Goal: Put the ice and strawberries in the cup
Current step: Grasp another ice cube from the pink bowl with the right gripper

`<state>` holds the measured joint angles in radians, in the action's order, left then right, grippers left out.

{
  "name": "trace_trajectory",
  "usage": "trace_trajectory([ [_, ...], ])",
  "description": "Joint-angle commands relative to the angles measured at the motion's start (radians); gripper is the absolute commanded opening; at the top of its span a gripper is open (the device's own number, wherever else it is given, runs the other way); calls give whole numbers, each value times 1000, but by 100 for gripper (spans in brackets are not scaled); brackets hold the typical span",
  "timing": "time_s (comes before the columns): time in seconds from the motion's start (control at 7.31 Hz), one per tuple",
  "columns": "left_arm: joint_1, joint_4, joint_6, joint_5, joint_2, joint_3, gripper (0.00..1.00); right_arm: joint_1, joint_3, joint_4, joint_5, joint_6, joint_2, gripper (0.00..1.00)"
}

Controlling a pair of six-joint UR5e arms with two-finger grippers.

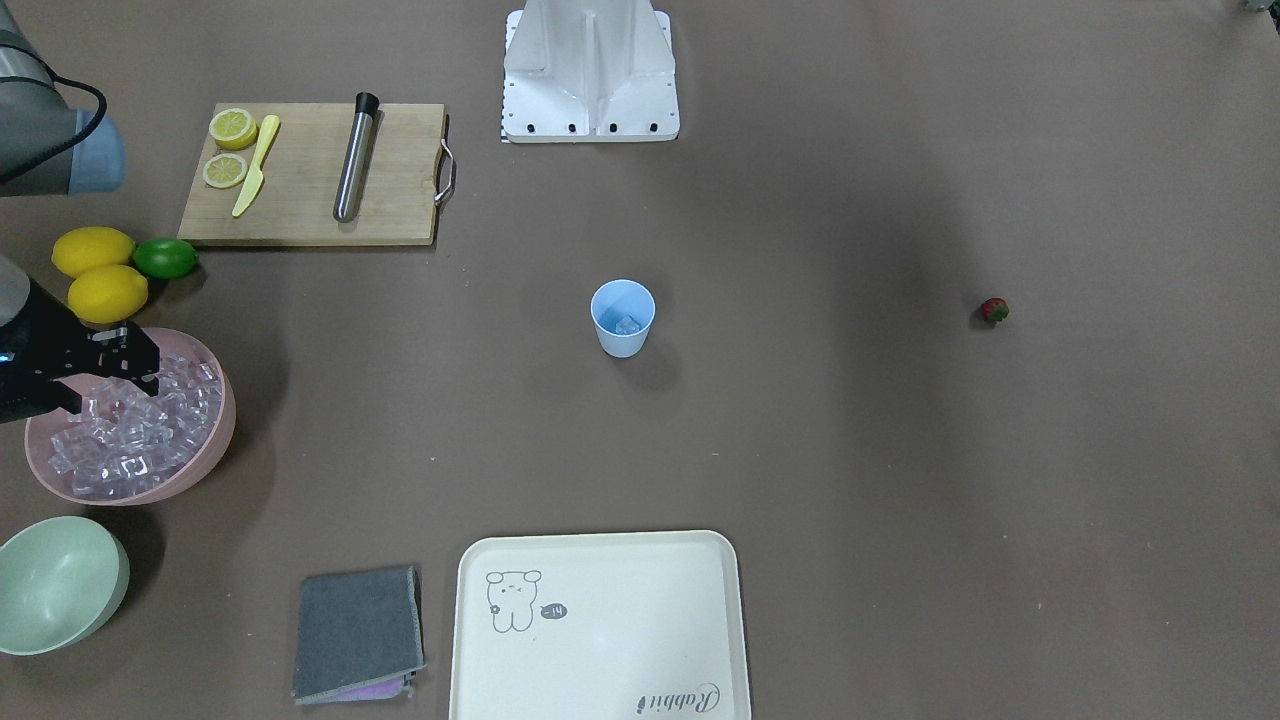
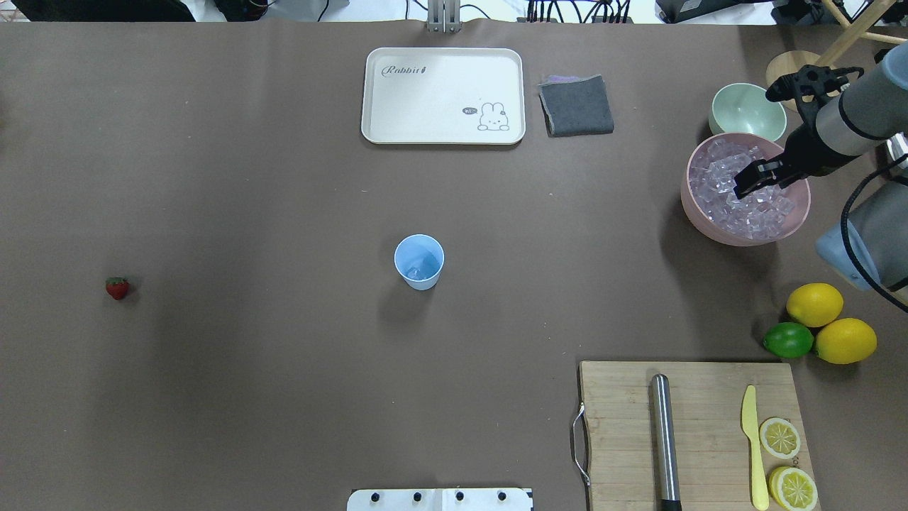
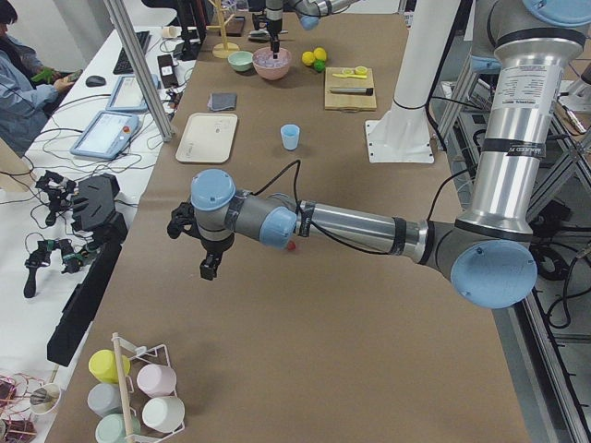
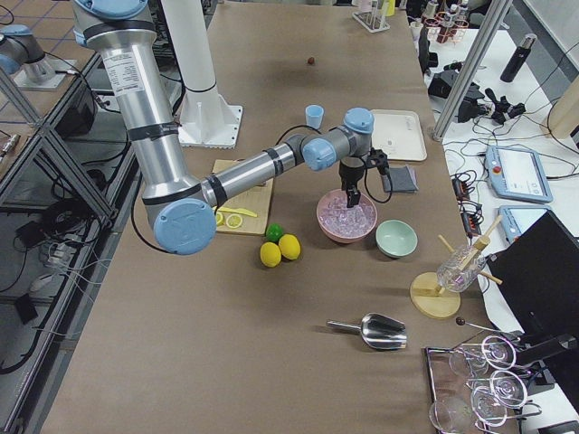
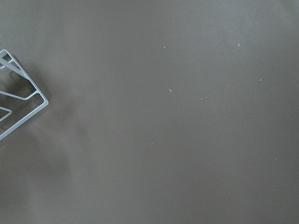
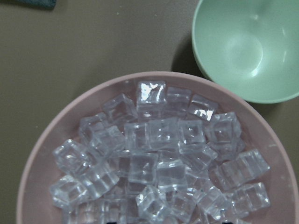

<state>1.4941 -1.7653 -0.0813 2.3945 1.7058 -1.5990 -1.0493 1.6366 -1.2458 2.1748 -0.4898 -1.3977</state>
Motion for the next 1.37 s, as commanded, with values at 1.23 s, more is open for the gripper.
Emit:
trace_trajectory([
  [1.23, 0, 0, 2, 0, 2, 1, 98, 54, -54, 109, -7, -79, -1, 54],
])
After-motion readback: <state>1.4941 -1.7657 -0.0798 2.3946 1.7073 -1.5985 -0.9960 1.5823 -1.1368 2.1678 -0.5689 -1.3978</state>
